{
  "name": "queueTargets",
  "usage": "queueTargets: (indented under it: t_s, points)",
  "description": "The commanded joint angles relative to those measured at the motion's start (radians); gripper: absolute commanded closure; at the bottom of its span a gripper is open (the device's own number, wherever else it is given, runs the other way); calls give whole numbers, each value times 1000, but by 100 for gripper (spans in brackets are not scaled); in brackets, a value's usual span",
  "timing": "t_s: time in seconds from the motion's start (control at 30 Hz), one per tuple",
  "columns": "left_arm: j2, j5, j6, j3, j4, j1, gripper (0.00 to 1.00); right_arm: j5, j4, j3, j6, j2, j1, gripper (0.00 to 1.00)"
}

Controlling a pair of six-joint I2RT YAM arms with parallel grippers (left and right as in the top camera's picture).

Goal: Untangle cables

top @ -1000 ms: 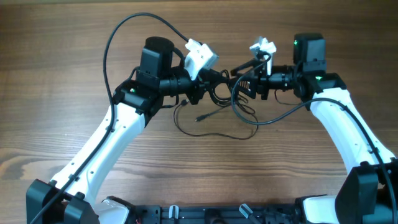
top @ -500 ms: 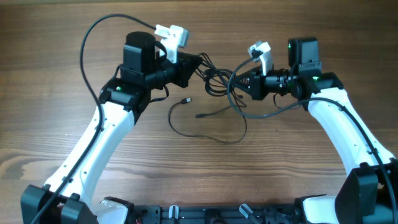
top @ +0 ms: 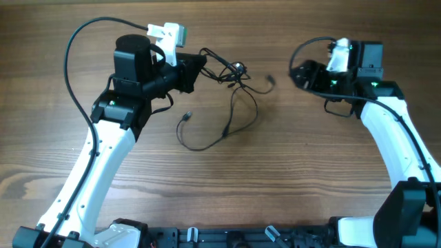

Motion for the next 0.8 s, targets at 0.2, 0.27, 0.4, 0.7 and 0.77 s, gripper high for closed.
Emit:
queueTargets:
  t_s: [0.2, 0.27, 0.4, 0.7, 0.77]
  points:
    - [-24, 56, 124, 14, 36, -128, 96, -517, 167, -5, -620, 0, 133, 7]
    - [-24, 54, 124, 14, 36, -128, 96, -517, 146, -5, -681, 0, 153, 26]
    - [-24, -114, 89, 14, 32, -126, 96, -412, 53, -5, -681, 0, 154, 96]
    - [-24, -472, -120, 14, -43, -90, 96, 415, -137, -5, 298, 0, -127, 96]
    - [-24, -465, -120, 14, -40, -92, 96, 394, -143, -5, 276, 0, -132, 95]
